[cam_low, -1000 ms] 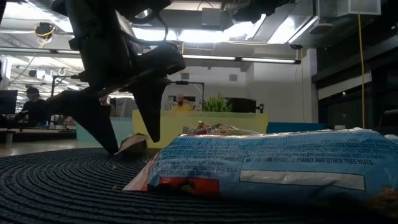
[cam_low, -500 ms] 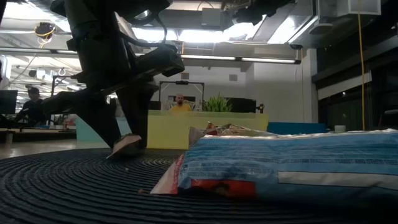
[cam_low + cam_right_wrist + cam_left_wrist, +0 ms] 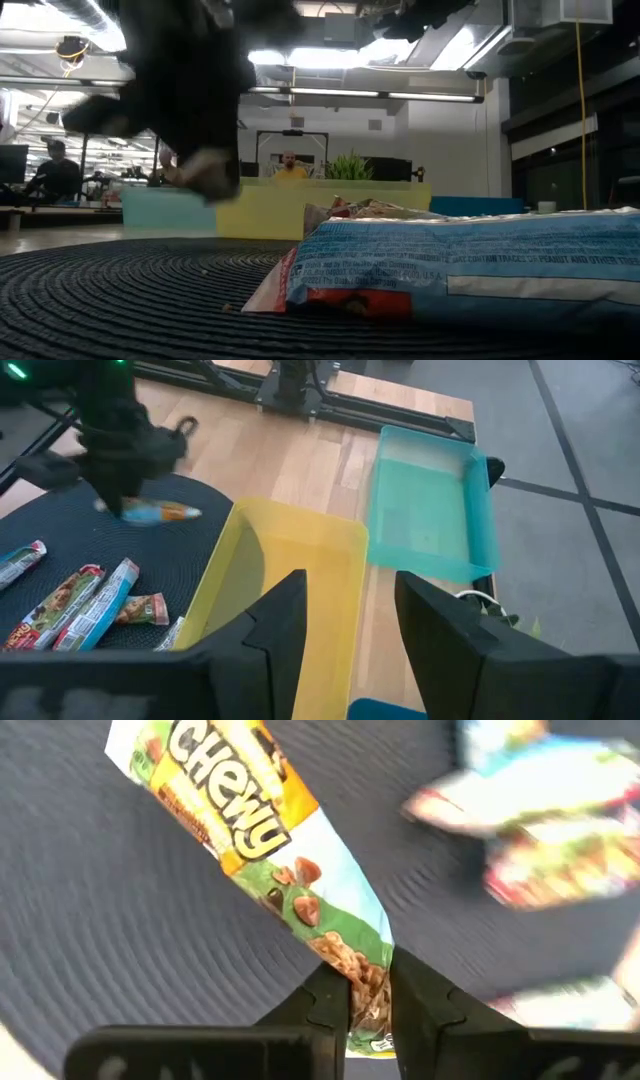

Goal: Pick and place Granola Bars by type
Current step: Put the yellow granola bar into the blue bin, then put the blue granola bar into the yellow bin

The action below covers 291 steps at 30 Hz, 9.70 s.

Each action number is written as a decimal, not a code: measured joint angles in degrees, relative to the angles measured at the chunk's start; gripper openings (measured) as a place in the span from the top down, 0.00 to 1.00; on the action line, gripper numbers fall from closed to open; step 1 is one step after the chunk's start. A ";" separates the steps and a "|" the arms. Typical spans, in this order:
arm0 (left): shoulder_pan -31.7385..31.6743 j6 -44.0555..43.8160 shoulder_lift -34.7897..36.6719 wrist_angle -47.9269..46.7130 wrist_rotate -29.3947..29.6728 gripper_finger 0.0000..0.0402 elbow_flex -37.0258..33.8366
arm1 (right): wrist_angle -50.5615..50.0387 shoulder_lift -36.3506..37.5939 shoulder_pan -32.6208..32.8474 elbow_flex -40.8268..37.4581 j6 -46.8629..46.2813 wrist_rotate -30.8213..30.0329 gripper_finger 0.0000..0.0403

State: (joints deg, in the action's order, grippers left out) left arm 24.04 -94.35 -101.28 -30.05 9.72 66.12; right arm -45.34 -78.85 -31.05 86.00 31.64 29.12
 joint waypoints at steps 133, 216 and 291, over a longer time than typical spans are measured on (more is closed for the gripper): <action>-7.64 72.27 2.54 -44.97 41.51 0.56 58.84 | 26.07 -3.40 -1.51 0.07 -31.75 16.66 0.86; -12.93 71.08 1.82 -44.38 39.67 0.57 58.82 | -9.51 -37.64 -16.13 8.37 9.33 -24.51 0.87; -18.43 76.15 38.98 -0.14 20.99 0.58 -4.17 | -12.42 29.00 21.94 -20.04 -15.37 -19.11 0.88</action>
State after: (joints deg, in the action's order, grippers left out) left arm 5.61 -18.20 -62.30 -30.18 30.71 61.95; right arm -57.76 -49.84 -9.11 65.95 16.26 10.01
